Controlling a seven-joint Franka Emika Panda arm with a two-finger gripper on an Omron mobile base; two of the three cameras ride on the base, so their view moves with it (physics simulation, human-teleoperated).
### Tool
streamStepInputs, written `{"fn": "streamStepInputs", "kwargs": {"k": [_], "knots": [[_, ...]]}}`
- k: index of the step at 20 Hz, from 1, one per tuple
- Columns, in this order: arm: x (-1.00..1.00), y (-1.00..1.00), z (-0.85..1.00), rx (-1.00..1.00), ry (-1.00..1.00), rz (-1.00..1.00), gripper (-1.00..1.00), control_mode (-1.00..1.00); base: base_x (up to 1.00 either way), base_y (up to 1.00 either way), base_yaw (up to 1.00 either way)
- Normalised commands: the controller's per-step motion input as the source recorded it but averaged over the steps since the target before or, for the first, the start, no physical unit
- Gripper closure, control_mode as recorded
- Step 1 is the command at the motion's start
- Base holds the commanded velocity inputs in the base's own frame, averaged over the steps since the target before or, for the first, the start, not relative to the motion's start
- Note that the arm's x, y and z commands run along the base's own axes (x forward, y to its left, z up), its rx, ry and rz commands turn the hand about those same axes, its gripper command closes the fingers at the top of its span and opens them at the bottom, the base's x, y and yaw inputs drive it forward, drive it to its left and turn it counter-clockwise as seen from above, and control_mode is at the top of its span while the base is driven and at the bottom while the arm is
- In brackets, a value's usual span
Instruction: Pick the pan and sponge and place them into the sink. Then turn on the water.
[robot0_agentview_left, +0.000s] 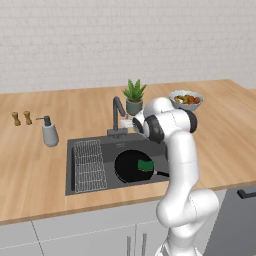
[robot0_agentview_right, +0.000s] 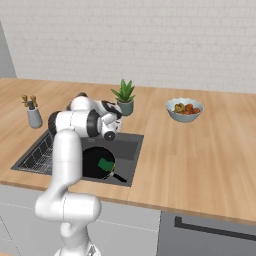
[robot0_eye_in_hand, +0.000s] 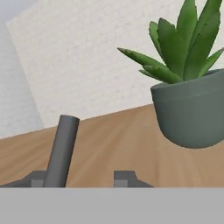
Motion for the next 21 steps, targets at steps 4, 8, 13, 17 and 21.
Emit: {"fn": "streamStepInputs", "kwargs": {"k": [4,8,13,17,21], "knots": [[0.08,-1.0,-0.61,0.11,0.12,-0.02,1.0,-1.0,0.0,0.0,0.0],[0.0,-1.0,-0.62,0.13,0.09,0.0,1.0,-1.0,0.0,0.0,0.0],[0.0,-1.0,-0.29,0.27,0.03,0.0,1.0,-1.0,0.0,0.0,0.0],[-0.14,-1.0,0.04,0.44,0.0,0.0,1.0,-1.0,0.0,0.0,0.0],[-0.24,-1.0,0.26,0.47,0.0,0.0,1.0,-1.0,0.0,0.0,0.0]]}}
